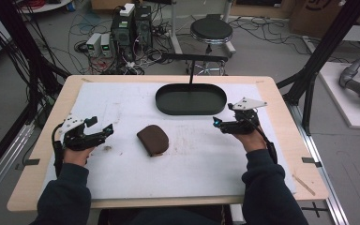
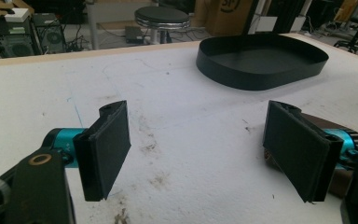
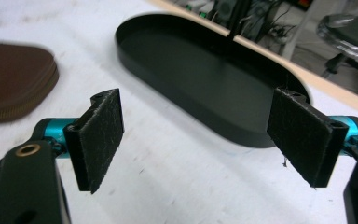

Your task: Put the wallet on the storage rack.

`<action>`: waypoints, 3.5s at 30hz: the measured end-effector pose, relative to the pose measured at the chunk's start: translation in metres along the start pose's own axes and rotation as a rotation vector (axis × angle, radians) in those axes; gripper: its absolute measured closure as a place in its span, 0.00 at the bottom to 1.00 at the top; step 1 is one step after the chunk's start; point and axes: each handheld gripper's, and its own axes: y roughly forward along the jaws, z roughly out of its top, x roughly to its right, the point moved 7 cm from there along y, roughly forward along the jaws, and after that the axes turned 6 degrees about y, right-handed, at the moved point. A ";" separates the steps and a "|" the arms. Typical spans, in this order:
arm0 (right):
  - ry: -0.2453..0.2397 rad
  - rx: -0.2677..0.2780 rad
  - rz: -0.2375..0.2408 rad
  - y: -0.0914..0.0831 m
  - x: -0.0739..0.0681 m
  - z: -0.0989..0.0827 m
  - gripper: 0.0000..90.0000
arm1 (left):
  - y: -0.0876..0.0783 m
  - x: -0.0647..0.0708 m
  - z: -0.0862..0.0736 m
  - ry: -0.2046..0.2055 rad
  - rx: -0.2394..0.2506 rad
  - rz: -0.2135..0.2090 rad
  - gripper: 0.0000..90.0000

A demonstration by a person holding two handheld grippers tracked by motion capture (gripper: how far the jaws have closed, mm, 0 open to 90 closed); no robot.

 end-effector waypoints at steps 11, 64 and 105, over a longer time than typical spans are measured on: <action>-0.022 0.010 0.051 0.014 -0.028 0.003 0.22 | -0.007 -0.007 0.003 0.014 0.017 0.038 0.26; -0.305 -0.203 0.156 0.123 -0.174 -0.014 0.18 | -0.010 -0.019 -0.001 0.007 0.000 0.087 0.27; 0.039 -0.132 0.305 0.066 -0.108 0.018 0.82 | -0.009 -0.017 -0.002 0.014 -0.005 0.080 0.28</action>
